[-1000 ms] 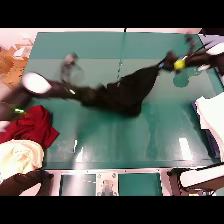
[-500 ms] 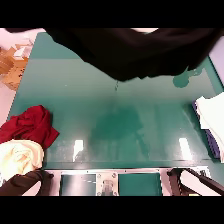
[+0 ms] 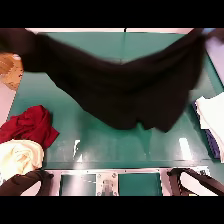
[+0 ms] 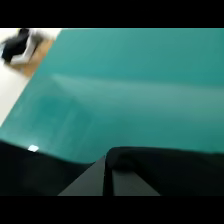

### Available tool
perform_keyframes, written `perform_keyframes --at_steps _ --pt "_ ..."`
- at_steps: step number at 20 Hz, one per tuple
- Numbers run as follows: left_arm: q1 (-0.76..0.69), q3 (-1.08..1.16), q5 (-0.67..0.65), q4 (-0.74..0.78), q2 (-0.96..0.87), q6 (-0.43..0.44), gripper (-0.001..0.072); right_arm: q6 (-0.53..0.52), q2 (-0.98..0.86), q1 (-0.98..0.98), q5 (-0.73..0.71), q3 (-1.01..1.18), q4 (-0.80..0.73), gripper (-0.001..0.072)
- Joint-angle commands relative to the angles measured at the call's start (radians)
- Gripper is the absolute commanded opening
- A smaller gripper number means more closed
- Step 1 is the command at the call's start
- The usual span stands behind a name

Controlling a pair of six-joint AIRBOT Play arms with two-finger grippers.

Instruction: Fold the shirts.

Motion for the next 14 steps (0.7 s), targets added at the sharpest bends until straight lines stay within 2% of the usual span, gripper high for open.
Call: perform_keyframes --at_steps 1,3,4,6,7,8,9,10,12,14 --pt "0.001 -0.241 0.1 -0.049 -0.107 0.045 0.0021 -0.042 -0.084 0.153 -0.229 -0.354 -0.011 0.0016" --pt "0.001 -0.363 0.2 -0.076 -0.189 0.046 0.0021 -0.041 -0.207 0.222 -0.447 -0.51 -0.006 0.0015" --pt "0.001 -0.396 0.23 -0.08 -0.231 0.048 0.0021 -0.041 -0.273 0.236 -0.504 -0.537 0.008 0.0015" --pt "0.001 -0.409 0.242 -0.087 -0.315 0.071 0.0021 -0.041 -0.385 0.233 -0.511 -0.525 0.043 0.0015" --pt "0.001 -0.409 0.243 -0.087 -0.34 0.071 0.002 -0.041 -0.408 0.22 -0.495 -0.51 0.042 0.0016" --pt "0.001 -0.409 0.246 -0.087 -0.357 0.071 0.0021 -0.04 -0.409 0.195 -0.457 -0.493 0.039 0.0057" --pt "0.001 -0.409 0.248 -0.081 -0.365 0.071 0.002 -0.04 -0.401 0.151 -0.386 -0.462 0.037 0.021" --pt "0.001 -0.409 0.248 -0.074 -0.366 0.072 0.0021 -0.037 -0.385 0.099 -0.303 -0.43 0.035 0.0261" --pt "0.001 -0.409 0.245 -0.074 -0.365 0.087 0.0021 -0.024 -0.326 -0.028 -0.154 -0.397 0.033 0.0252" --pt "0.001 -0.409 0.237 -0.074 -0.365 0.091 0.0021 0.026 -0.246 -0.144 -0.056 -0.426 -0.051 0.0252"
